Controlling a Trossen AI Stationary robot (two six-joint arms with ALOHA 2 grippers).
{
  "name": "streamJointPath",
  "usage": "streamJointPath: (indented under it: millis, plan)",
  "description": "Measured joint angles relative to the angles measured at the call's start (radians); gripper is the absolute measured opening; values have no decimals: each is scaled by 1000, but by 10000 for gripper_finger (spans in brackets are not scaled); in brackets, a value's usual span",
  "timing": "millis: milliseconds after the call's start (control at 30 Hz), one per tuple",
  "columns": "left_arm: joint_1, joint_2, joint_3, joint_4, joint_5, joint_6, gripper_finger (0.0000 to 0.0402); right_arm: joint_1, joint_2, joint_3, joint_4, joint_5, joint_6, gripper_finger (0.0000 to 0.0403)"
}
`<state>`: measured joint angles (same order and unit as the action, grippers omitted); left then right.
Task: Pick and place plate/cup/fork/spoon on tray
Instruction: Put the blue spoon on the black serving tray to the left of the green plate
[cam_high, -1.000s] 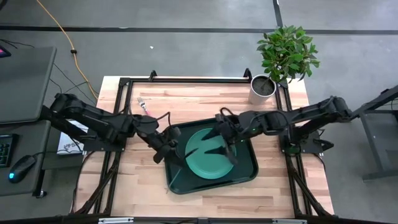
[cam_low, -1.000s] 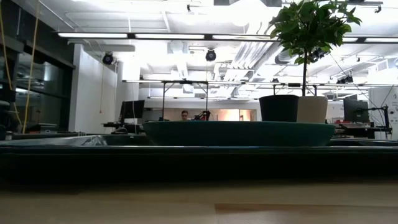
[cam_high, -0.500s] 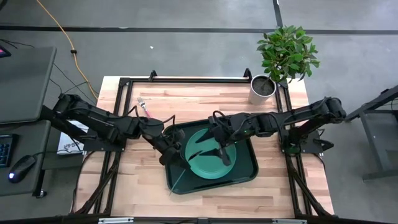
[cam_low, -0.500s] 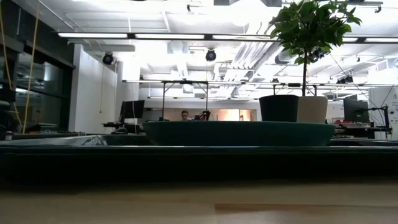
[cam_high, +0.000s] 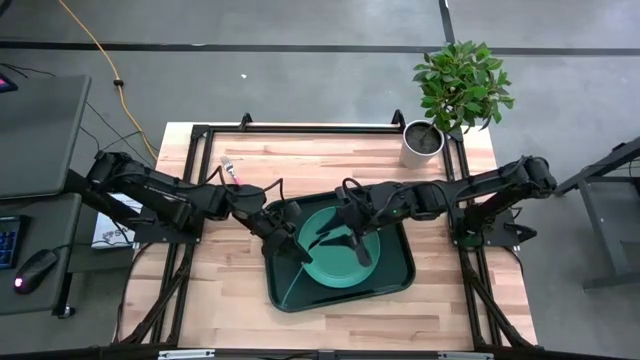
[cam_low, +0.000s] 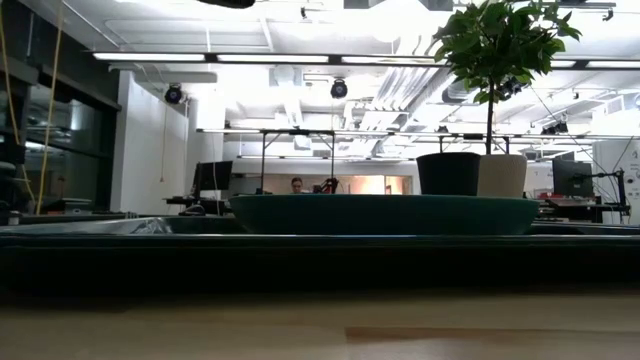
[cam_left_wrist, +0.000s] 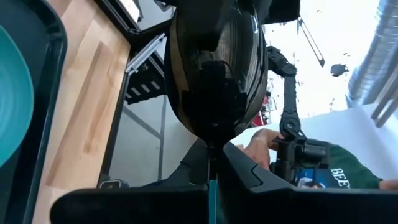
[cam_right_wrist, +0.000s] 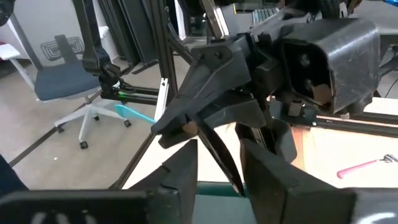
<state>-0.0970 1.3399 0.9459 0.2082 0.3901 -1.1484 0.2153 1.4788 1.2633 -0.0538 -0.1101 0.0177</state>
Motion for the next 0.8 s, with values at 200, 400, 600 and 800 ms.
streamJointPath:
  millis: [200,400,600,800]
  plan:
    - [5,0,0,2,3,3,2,-1,0,0,-2,0,3,18]
    - [9,0,0,-3,-1,44,40,-1,-21,0,-67,-14,30,6]
    - [72,-31,0,-10,73,108,105,-14,-163,0,-347,-4,94,2]
    - [139,-54,113,-154,116,337,148,-39,-262,0,-635,-18,388,1]
